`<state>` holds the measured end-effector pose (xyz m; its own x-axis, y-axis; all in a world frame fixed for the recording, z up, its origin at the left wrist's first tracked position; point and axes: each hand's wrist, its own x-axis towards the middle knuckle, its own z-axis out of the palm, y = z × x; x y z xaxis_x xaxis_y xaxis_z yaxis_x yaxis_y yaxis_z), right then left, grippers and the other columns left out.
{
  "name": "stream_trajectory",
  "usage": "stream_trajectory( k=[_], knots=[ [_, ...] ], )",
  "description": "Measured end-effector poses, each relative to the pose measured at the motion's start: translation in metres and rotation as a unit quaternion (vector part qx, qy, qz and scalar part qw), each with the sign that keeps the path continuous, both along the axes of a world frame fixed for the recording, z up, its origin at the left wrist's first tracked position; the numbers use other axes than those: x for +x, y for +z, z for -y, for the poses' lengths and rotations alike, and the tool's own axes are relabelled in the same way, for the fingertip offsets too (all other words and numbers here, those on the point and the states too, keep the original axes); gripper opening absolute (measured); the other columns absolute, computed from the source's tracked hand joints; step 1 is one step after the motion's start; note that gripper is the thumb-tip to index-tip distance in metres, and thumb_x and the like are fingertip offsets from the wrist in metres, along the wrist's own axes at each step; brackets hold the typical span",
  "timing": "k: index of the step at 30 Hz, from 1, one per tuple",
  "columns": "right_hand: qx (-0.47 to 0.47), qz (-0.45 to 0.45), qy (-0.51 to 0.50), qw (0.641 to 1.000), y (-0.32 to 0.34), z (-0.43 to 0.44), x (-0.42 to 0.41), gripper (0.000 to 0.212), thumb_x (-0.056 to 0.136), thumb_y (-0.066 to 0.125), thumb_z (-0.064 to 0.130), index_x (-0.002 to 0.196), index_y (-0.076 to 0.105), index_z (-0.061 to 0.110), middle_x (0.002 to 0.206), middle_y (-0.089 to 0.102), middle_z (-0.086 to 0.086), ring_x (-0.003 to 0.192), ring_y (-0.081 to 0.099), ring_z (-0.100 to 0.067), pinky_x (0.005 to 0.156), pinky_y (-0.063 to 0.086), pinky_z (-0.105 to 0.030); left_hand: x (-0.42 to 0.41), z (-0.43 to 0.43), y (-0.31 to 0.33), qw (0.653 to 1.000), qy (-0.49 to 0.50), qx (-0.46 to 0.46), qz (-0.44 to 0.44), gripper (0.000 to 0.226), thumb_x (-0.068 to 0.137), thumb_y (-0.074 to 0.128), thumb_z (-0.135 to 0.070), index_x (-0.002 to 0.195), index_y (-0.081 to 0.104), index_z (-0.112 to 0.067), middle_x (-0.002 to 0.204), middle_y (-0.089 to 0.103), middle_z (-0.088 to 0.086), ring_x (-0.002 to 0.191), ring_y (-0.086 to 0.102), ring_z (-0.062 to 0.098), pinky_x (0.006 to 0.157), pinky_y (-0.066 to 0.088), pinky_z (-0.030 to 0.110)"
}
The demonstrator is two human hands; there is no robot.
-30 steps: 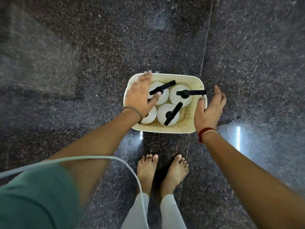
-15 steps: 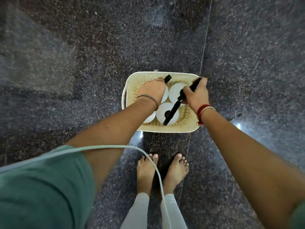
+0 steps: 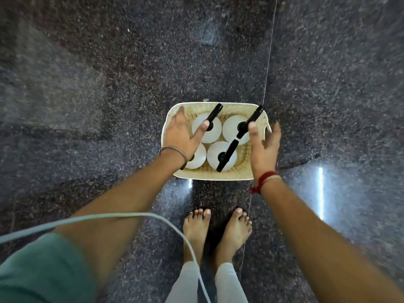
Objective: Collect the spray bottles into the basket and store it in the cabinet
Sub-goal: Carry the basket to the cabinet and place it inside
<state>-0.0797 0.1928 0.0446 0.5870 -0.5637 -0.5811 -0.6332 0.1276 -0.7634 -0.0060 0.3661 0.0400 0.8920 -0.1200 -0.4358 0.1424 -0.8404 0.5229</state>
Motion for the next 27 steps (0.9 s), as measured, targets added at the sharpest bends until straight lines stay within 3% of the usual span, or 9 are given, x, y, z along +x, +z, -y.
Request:
stream_trajectory(
  k=[4, 7, 10, 13, 15, 18, 22, 24, 27],
  knots=[
    [0.04, -0.057, 0.069, 0.995, -0.012, -0.038, -0.027, 0.099, 0.075, 0.072, 0.045, 0.149, 0.011, 0.02, 0.156, 0.022, -0.002, 0.142, 0.023, -0.017, 0.117, 0.021, -0.036, -0.024, -0.013, -0.016, 0.993, -0.051, -0.003, -0.109, 0.1, 0.078, 0.069, -0.043, 0.147, 0.005, -0.009, 0.153, 0.02, 0.013, 0.139, 0.023, 0.027, 0.113, 0.022, 0.036],
    [0.014, -0.077, 0.11, 0.991, -0.026, -0.058, -0.028, 0.08, 0.087, 0.061, 0.027, 0.148, 0.011, 0.01, 0.156, 0.022, -0.01, 0.142, 0.023, -0.023, 0.117, 0.019, -0.036, -0.032, -0.01, -0.028, 0.996, -0.009, -0.013, -0.091, 0.087, 0.082, 0.065, -0.015, 0.147, 0.007, -0.011, 0.151, 0.028, 0.011, 0.135, 0.033, 0.028, 0.11, 0.024, 0.032],
    [0.017, -0.083, 0.1, 0.991, -0.034, -0.067, -0.022, 0.065, 0.092, 0.05, 0.018, 0.147, 0.017, 0.007, 0.147, 0.039, -0.017, 0.133, 0.04, -0.03, 0.11, 0.032, -0.04, -0.034, -0.003, -0.034, 0.996, 0.017, -0.035, -0.077, 0.083, 0.084, 0.06, -0.007, 0.147, 0.007, -0.015, 0.148, 0.034, 0.009, 0.128, 0.042, 0.029, 0.106, 0.029, 0.031],
    [0.041, -0.09, 0.092, 0.991, -0.034, -0.067, -0.02, 0.066, 0.091, 0.053, 0.022, 0.146, 0.02, 0.008, 0.146, 0.04, -0.015, 0.132, 0.041, -0.029, 0.111, 0.032, -0.04, -0.032, -0.005, -0.033, 0.996, 0.016, -0.047, -0.073, 0.087, 0.082, 0.066, -0.015, 0.147, 0.009, -0.014, 0.149, 0.032, 0.01, 0.132, 0.036, 0.027, 0.109, 0.026, 0.032],
    [0.052, -0.096, 0.1, 0.989, -0.023, -0.061, -0.023, 0.083, 0.083, 0.064, 0.035, 0.148, 0.017, 0.012, 0.151, 0.031, -0.009, 0.138, 0.032, -0.025, 0.116, 0.022, -0.035, -0.031, -0.012, -0.023, 0.997, -0.028, -0.053, -0.047, 0.093, 0.077, 0.071, -0.036, 0.146, 0.013, -0.012, 0.149, 0.028, 0.011, 0.136, 0.028, 0.026, 0.111, 0.024, 0.035],
    [0.064, -0.079, 0.093, 0.99, 0.003, -0.044, -0.029, 0.114, 0.058, 0.074, 0.062, 0.148, 0.014, 0.025, 0.154, 0.024, 0.001, 0.14, 0.027, -0.018, 0.116, 0.022, -0.038, -0.024, -0.026, 0.002, 0.99, -0.107, -0.053, 0.073, 0.084, 0.077, 0.052, -0.06, 0.14, 0.028, -0.01, 0.14, 0.038, 0.014, 0.13, 0.032, 0.026, 0.106, 0.028, 0.041],
    [-0.027, -0.008, 0.024, 0.999, 0.025, -0.009, -0.026, 0.113, 0.049, 0.063, 0.08, 0.144, 0.019, 0.039, 0.154, 0.016, 0.007, 0.139, 0.019, -0.013, 0.107, 0.021, -0.033, 0.002, -0.037, 0.009, 0.982, -0.069, 0.013, 0.178, 0.071, 0.083, 0.044, -0.049, 0.138, 0.031, -0.007, 0.143, 0.034, 0.017, 0.135, 0.025, 0.03, 0.109, 0.023, 0.047],
    [-0.075, 0.005, -0.018, 0.997, 0.02, 0.011, -0.019, 0.109, 0.055, 0.063, 0.077, 0.145, 0.013, 0.042, 0.157, 0.008, 0.005, 0.143, 0.013, -0.018, 0.112, 0.019, -0.044, 0.014, -0.037, -0.001, 0.99, 0.001, 0.043, 0.133, 0.081, 0.081, 0.057, -0.043, 0.144, 0.02, -0.007, 0.15, 0.022, 0.018, 0.139, 0.016, 0.034, 0.113, 0.018, 0.05],
    [-0.133, -0.042, -0.006, 0.99, -0.005, 0.038, -0.008, 0.109, 0.063, 0.066, 0.069, 0.148, 0.004, 0.037, 0.16, -0.001, -0.002, 0.146, 0.005, -0.024, 0.115, 0.012, -0.057, 0.026, -0.04, -0.026, 0.986, 0.159, 0.023, -0.034, 0.102, 0.075, 0.069, -0.044, 0.147, 0.003, -0.015, 0.156, 0.01, 0.012, 0.142, 0.011, 0.03, 0.115, 0.015, 0.048]
  ],
)
